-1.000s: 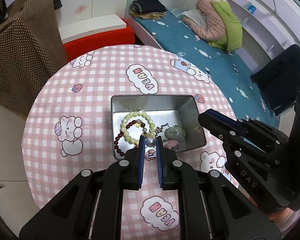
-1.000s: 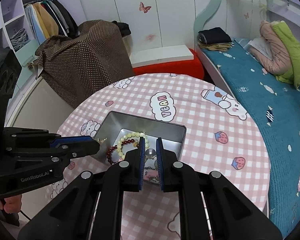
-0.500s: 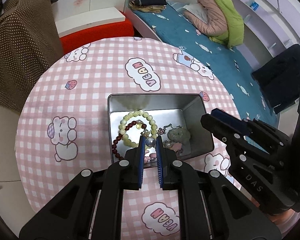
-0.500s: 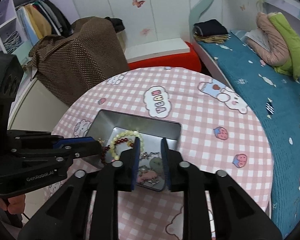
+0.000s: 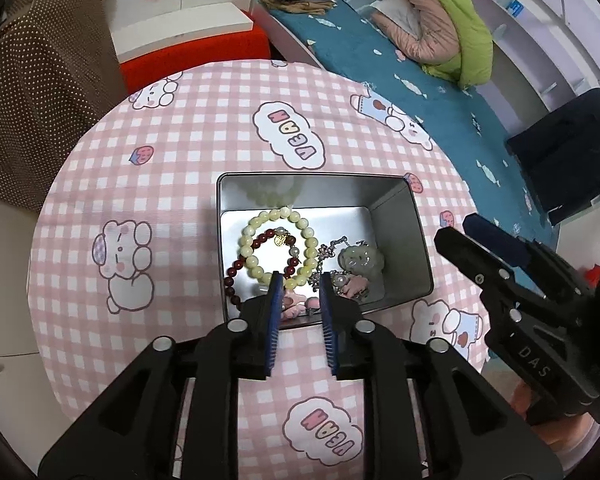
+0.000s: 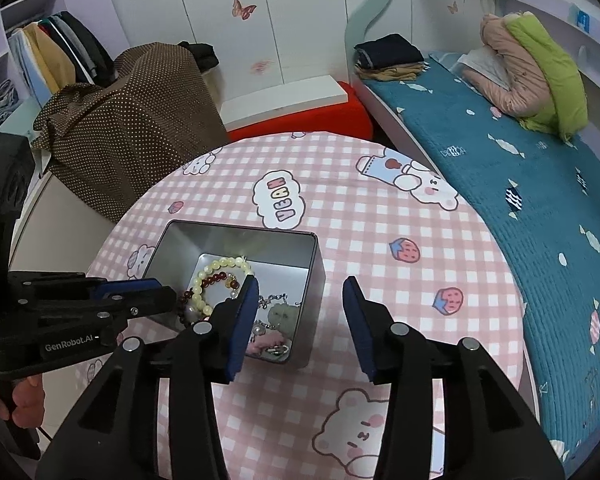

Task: Organize jewelry
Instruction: 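Open both tools to drop the earrings into the tin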

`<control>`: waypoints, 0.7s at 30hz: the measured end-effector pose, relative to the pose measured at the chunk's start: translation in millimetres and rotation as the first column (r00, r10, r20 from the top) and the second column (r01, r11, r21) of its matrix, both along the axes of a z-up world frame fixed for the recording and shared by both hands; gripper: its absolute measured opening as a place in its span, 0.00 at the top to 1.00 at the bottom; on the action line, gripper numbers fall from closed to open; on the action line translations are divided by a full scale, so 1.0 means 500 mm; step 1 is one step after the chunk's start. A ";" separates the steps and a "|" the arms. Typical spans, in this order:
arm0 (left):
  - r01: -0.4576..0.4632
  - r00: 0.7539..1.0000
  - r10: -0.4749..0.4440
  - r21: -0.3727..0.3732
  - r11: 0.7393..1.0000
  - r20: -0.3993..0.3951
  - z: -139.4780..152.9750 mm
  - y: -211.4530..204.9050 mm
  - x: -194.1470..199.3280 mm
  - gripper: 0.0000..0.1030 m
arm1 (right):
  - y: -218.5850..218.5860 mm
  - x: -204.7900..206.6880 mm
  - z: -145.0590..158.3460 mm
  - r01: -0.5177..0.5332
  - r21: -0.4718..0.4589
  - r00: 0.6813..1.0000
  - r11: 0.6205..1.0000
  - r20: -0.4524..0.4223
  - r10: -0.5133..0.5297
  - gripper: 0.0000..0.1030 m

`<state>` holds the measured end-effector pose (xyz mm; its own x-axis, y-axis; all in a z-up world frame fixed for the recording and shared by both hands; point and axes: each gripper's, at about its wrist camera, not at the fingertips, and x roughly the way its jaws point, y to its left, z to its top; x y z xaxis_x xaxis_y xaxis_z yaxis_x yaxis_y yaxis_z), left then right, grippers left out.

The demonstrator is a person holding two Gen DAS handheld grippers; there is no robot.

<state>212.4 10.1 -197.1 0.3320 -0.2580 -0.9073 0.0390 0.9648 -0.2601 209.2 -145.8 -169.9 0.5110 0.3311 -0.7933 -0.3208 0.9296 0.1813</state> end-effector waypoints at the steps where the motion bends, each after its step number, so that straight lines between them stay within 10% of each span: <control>1: 0.003 1.000 -0.003 0.003 1.000 0.001 0.001 -0.001 -0.001 0.81 | 0.000 -0.002 0.001 0.001 -0.001 1.000 1.000 0.002 -0.001 0.60; 21: 0.009 0.997 -0.009 0.013 1.000 0.077 0.065 -0.003 -0.084 0.67 | -0.012 -0.084 0.063 0.035 0.019 0.997 0.999 0.075 -0.036 0.45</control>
